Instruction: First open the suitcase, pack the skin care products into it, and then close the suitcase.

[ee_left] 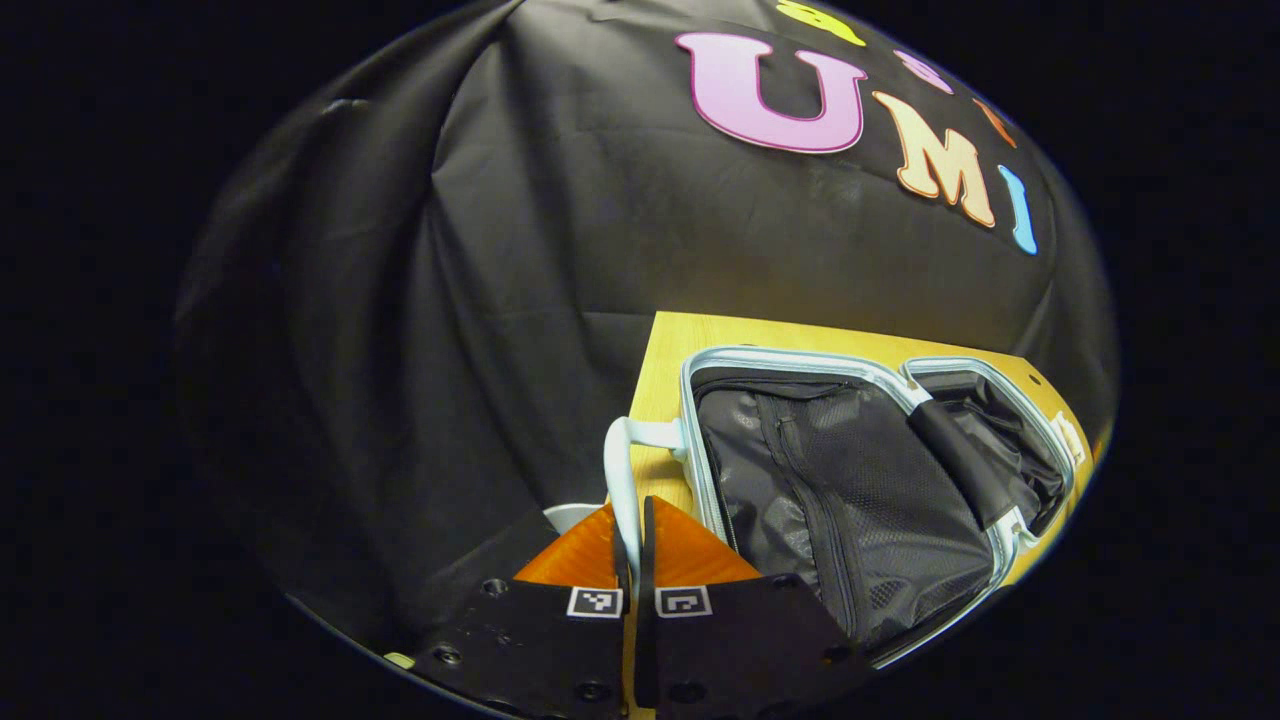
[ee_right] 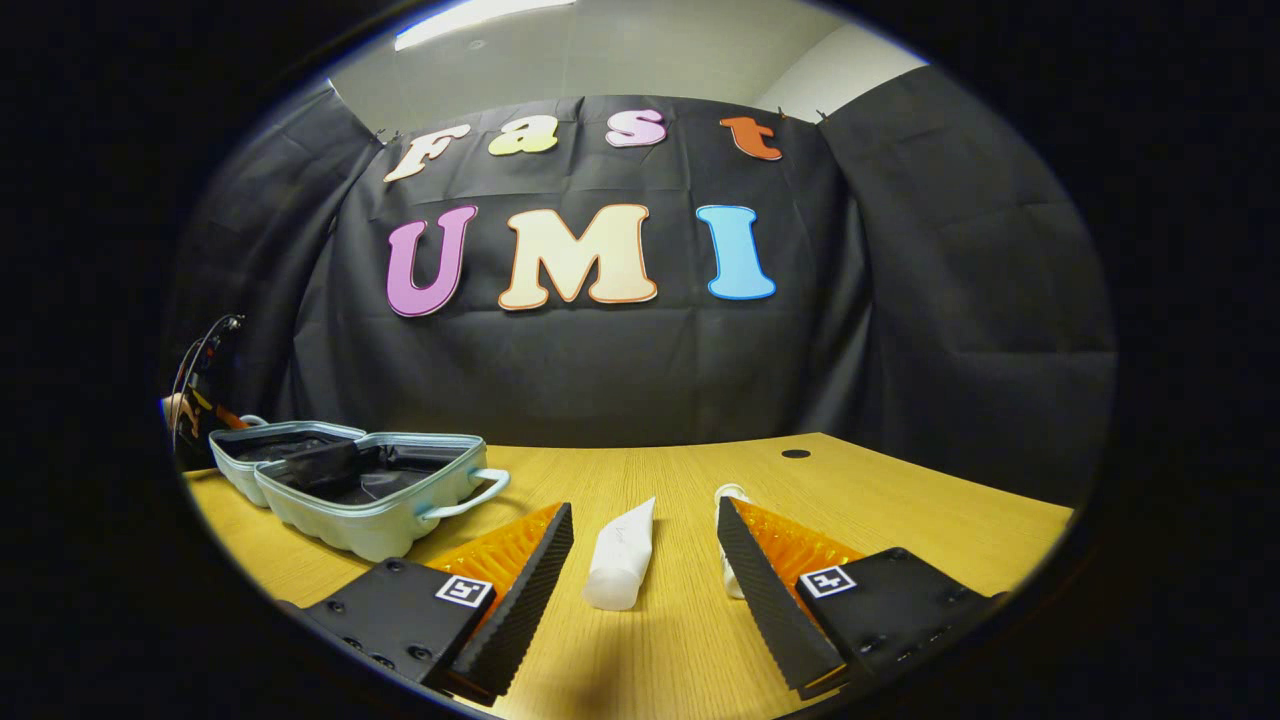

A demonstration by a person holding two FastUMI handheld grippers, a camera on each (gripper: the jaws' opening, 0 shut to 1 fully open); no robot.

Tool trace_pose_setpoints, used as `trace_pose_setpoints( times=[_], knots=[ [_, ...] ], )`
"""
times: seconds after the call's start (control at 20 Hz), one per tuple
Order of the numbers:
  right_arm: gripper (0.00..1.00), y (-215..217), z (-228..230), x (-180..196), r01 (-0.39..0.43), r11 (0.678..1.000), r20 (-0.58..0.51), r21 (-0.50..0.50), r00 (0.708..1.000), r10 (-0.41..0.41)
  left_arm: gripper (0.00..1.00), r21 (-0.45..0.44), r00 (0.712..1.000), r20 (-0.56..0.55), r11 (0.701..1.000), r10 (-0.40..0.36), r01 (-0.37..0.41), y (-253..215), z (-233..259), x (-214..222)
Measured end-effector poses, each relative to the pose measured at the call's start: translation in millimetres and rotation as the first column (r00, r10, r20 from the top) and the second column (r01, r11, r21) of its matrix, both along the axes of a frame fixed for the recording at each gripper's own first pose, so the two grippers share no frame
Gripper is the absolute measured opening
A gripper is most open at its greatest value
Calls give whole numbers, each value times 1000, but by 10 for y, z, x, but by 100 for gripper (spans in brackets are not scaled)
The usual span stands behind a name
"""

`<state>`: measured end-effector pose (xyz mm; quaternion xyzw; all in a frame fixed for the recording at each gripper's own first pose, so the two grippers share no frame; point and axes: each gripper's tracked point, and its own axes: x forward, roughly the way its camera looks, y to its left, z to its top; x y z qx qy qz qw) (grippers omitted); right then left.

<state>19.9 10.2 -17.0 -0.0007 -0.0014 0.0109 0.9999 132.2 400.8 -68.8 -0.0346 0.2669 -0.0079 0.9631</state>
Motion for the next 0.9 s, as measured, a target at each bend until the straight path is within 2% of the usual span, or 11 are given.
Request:
trace_pose_setpoints(
  times=[0.15,0.3,0.35,0.4,0.45,0.5,0.55,0.6,0.65,0.75,0.9],
  knots=[
    [95,3,-2,2,0,1000,-1,0,1000,0,0,-27,1000,14,1000,-4,4,-13,0,19],
    [95,5,-2,6,0,1000,0,0,1000,0,4,30,1000,-6,999,10,-9,83,-57,-19],
    [95,5,-1,4,0,1000,0,0,1000,0,10,73,1000,-17,997,23,-22,164,-87,24],
    [95,6,0,7,0,1000,0,0,1000,0,29,101,999,-11,994,37,-36,228,-33,-38],
    [95,6,0,2,-1,1000,0,1,1000,1,43,115,998,0,992,59,-58,285,26,-68],
    [95,13,0,3,-5,1000,0,1,1000,5,49,127,996,22,988,89,-91,330,146,-109],
    [95,18,3,2,-8,1000,0,1,1000,8,64,141,991,54,981,124,-130,385,302,-166],
    [95,19,-1,1,-9,1000,0,1,1000,9,69,145,986,87,977,145,-156,370,472,-233],
    [95,19,4,-4,-9,1000,0,1,1000,9,82,152,981,127,974,150,-168,331,657,-294],
    [95,17,0,-2,-9,1000,0,2,1000,9,91,164,965,226,971,134,-174,68,1123,-446],
    [95,27,5,4,-11,1000,1,2,1000,11,93,142,940,337,985,48,-101,-706,1690,-648]
  ],
)
